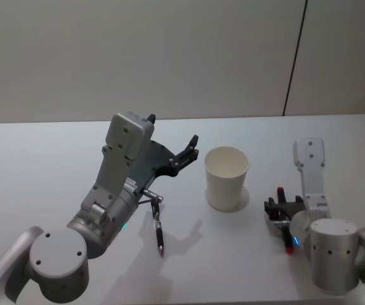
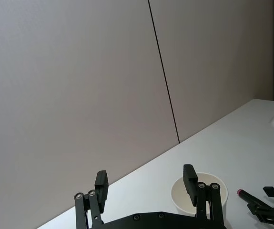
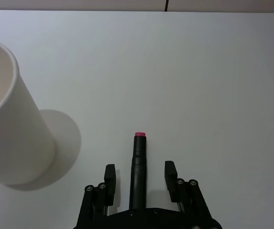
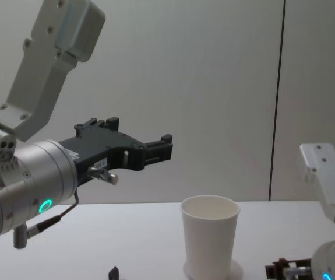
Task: Place the pen into the pen holder.
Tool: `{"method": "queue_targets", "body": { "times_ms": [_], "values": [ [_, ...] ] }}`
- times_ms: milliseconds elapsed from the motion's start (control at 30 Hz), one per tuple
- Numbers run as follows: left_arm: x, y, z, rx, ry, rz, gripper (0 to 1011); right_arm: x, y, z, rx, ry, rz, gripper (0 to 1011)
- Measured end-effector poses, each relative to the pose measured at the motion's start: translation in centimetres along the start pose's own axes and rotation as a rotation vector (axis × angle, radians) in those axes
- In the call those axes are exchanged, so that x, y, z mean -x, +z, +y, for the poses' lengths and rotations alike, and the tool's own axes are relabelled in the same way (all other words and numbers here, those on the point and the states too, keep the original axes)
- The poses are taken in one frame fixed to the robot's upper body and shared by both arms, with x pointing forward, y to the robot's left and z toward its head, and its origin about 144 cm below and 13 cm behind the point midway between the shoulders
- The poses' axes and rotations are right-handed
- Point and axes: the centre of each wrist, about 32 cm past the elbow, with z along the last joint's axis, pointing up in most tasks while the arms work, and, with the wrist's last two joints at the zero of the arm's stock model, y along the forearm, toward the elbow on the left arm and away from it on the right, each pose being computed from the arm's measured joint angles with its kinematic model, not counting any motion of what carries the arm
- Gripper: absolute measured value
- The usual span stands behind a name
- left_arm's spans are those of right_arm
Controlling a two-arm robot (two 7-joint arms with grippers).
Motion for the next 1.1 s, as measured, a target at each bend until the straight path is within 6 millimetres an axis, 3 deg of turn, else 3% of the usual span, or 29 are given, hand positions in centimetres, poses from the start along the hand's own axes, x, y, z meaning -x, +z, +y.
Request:
{"method": "queue_targets", "body": {
  "times_ms": [500, 1100],
  "values": [
    [0.0, 0.0, 0.0, 0.000, 0.000, 0.000, 1004, 0.5, 0.0, 1.0, 0.020, 0.007, -0.003, 194],
    [0.0, 0.0, 0.0, 0.000, 0.000, 0.000, 1004, 0.6, 0.5, 1.0, -0.010, 0.015, 0.012, 181]
  ]
}}
